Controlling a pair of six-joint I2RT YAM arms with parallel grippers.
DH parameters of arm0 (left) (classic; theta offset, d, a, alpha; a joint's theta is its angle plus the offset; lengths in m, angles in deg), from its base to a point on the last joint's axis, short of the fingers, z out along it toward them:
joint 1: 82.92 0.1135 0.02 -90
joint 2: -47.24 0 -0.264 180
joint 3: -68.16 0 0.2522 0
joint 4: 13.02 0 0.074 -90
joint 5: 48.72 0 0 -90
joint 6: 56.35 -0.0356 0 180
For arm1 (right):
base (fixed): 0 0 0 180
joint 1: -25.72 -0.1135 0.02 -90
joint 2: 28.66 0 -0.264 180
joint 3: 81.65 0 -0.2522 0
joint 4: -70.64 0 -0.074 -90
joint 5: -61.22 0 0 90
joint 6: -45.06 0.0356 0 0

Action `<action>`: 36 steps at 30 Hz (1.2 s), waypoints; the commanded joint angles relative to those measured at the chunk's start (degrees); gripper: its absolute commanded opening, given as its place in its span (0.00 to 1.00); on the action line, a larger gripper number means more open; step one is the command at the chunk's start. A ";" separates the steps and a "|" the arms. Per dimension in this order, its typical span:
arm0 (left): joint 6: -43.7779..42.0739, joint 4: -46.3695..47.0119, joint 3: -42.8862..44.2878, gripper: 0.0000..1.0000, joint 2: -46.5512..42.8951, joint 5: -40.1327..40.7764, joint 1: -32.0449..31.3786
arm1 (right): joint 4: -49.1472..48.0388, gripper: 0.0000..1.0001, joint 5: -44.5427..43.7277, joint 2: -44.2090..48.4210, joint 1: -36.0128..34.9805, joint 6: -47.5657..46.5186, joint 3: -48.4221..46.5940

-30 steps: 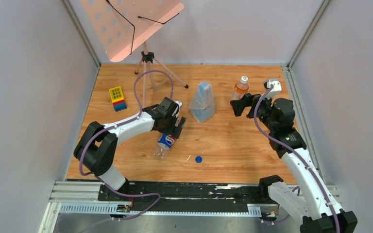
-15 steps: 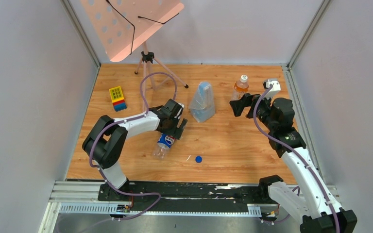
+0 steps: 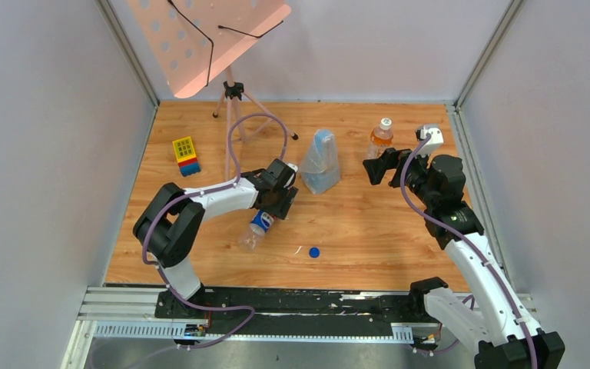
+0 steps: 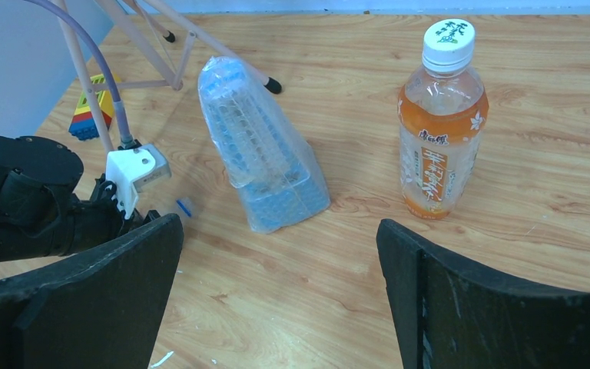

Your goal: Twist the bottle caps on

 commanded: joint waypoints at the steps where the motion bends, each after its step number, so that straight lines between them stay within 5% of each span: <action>1: -0.09 -0.39 -0.67 0.69 -1.02 1.40 -0.03 | -0.32 0.98 1.17 0.07 0.02 1.41 -0.16; 16: -8.27 1.38 -1.19 0.71 -22.10 -3.35 -0.03 | 5.87 1.00 11.52 0.67 -0.04 10.16 0.00; 25: -11.59 11.54 -6.03 0.62 -29.95 -8.91 -0.04 | 2.76 1.00 23.73 0.54 -0.29 10.79 2.31; 36: -17.03 29.25 -14.54 0.54 -34.61 -22.96 -0.03 | -2.96 0.88 12.86 -5.76 -14.47 9.25 -3.33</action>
